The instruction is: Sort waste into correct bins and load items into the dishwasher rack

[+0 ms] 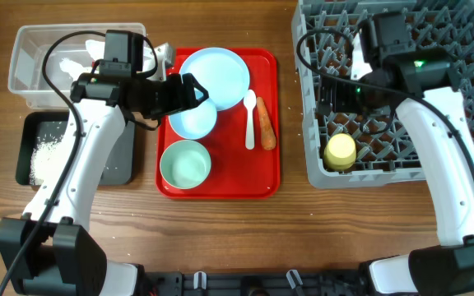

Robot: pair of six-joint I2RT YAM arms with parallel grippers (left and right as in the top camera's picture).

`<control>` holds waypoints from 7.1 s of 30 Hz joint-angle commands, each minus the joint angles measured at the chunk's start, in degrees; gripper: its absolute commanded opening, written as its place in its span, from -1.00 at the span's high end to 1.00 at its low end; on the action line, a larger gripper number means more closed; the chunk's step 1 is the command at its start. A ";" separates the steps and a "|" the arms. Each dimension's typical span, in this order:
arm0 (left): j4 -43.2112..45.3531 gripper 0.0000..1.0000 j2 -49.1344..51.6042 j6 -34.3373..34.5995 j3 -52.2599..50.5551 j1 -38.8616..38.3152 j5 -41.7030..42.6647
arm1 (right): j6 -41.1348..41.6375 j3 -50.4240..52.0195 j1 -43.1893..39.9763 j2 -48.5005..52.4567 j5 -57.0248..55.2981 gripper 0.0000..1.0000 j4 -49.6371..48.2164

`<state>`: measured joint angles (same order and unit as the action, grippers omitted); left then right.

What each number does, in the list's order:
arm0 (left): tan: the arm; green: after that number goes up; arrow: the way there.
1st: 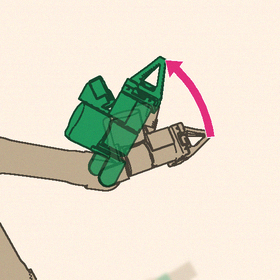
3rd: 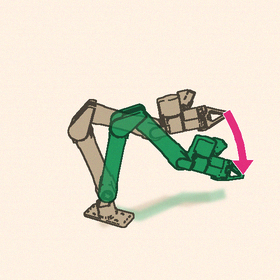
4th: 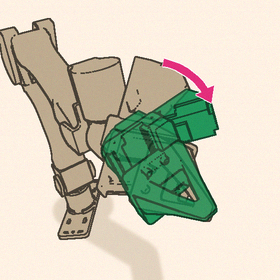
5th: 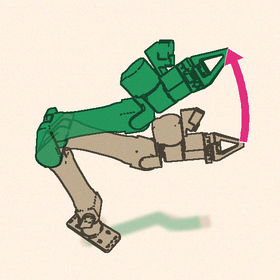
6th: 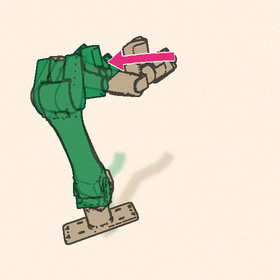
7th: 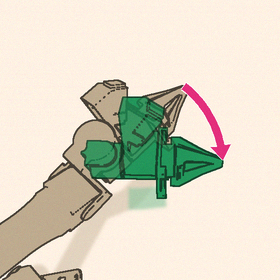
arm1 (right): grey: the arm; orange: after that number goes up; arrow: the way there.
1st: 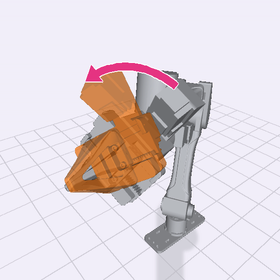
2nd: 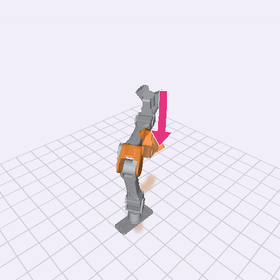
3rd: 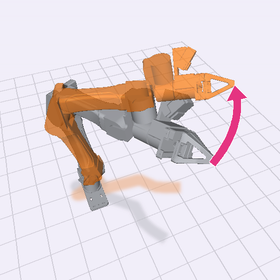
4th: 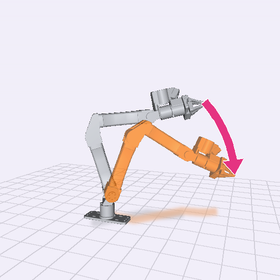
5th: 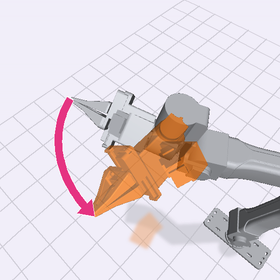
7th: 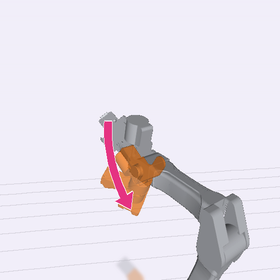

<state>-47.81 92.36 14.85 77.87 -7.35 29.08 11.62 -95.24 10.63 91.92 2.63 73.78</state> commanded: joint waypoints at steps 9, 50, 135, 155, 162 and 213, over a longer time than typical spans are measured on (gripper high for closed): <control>-3.08 -0.61 -0.09 -2.32 0.35 -9.99 -27.47 | -0.70 -2.01 9.53 0.76 10.19 -0.88 -14.88; -10.54 -1.00 -0.09 11.15 0.37 12.35 -25.94 | 6.38 -7.89 10.88 3.28 -31.61 0.91 -22.86; -10.54 -1.00 -0.11 11.15 0.37 12.35 -25.94 | -0.79 0.07 20.41 13.27 18.95 -0.78 -23.15; -10.54 -1.00 -0.09 11.15 0.37 12.35 -25.94 | 31.89 9.05 33.64 28.52 11.85 0.64 -32.76; -10.54 -1.00 -0.09 11.15 0.37 12.35 -25.94 | 25.99 8.98 29.68 20.98 7.65 0.91 -29.46; -10.54 -1.00 -0.11 11.15 0.37 12.35 -25.94 | -19.12 7.61 13.27 11.76 -64.72 0.91 -15.67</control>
<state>-58.33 92.36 25.23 77.87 4.89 2.87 -6.59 -86.61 23.51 102.94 -67.66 57.04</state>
